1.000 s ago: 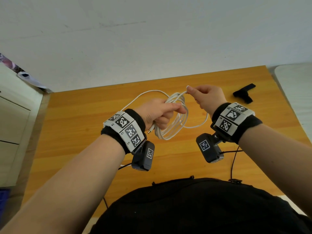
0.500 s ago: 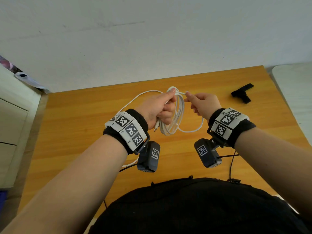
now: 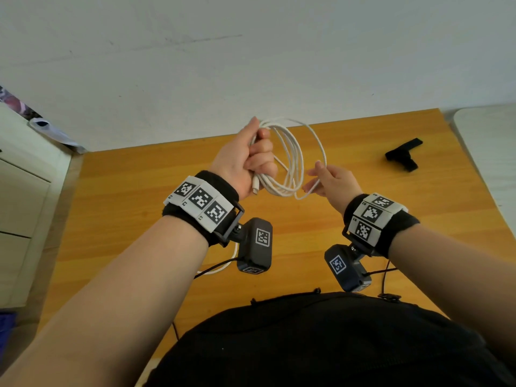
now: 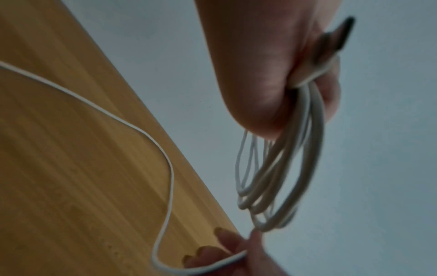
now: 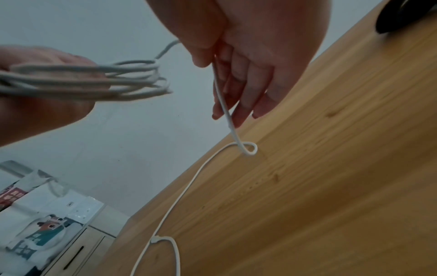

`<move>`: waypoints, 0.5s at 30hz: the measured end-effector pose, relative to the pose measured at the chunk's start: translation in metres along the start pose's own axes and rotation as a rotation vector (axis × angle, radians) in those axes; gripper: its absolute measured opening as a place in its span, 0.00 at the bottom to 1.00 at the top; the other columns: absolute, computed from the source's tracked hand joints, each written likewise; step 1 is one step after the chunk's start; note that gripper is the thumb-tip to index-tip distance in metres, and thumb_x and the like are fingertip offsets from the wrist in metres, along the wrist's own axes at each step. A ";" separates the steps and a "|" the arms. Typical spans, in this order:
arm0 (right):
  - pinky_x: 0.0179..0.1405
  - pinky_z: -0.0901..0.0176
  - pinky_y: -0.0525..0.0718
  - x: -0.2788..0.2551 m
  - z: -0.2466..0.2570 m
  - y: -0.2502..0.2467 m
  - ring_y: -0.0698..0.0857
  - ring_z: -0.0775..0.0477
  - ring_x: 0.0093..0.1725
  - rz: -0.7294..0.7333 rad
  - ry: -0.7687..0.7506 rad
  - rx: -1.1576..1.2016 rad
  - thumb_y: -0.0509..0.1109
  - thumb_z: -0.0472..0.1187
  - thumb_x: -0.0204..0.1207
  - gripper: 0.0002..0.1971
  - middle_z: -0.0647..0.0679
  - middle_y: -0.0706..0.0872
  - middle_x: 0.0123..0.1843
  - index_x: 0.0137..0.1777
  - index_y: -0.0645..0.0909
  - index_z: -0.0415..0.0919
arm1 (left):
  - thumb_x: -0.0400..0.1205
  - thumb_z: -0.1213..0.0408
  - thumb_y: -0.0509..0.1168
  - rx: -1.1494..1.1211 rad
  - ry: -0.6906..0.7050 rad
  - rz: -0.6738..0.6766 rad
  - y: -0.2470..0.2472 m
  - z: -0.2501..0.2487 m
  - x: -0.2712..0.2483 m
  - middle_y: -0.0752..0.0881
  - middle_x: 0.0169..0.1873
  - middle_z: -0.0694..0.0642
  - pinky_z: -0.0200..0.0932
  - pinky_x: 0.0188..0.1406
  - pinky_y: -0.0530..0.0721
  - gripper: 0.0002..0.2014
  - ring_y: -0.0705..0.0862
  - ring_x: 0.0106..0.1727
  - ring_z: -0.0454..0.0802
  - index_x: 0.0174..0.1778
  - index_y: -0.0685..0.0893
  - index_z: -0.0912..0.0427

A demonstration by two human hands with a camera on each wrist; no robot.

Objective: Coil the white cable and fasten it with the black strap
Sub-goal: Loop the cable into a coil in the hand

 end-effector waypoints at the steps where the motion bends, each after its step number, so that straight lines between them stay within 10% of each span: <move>1: 0.56 0.50 0.83 -0.001 -0.002 0.002 0.86 0.47 0.43 0.017 0.012 0.012 0.54 0.47 0.85 0.16 0.46 0.88 0.37 0.49 0.81 0.40 | 0.85 0.47 0.52 -0.070 0.008 -0.002 -0.001 -0.003 0.001 0.64 0.14 0.46 0.32 0.13 0.60 0.20 0.60 0.10 0.39 0.32 0.73 0.56; 6: 0.57 0.53 0.84 -0.006 -0.003 0.010 0.86 0.45 0.49 0.089 -0.007 -0.065 0.60 0.32 0.81 0.06 0.41 0.87 0.45 0.51 0.79 0.35 | 0.85 0.45 0.52 -0.242 0.039 -0.028 -0.004 -0.011 0.004 0.64 0.12 0.47 0.32 0.13 0.59 0.22 0.60 0.09 0.41 0.33 0.73 0.57; 15: 0.29 0.58 0.82 -0.012 0.008 0.008 0.78 0.46 0.27 0.013 -0.050 -0.266 0.63 0.39 0.81 0.07 0.45 0.82 0.36 0.55 0.80 0.39 | 0.85 0.53 0.58 -0.205 0.172 -0.056 -0.003 -0.016 0.002 0.62 0.14 0.47 0.32 0.14 0.62 0.14 0.60 0.11 0.41 0.41 0.80 0.58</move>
Point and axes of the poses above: each hand's wrist, its own x-axis towards the middle knuckle, its own y-axis out of the palm, z = x × y, the point moved 7 cm from there along x, towards the middle knuckle
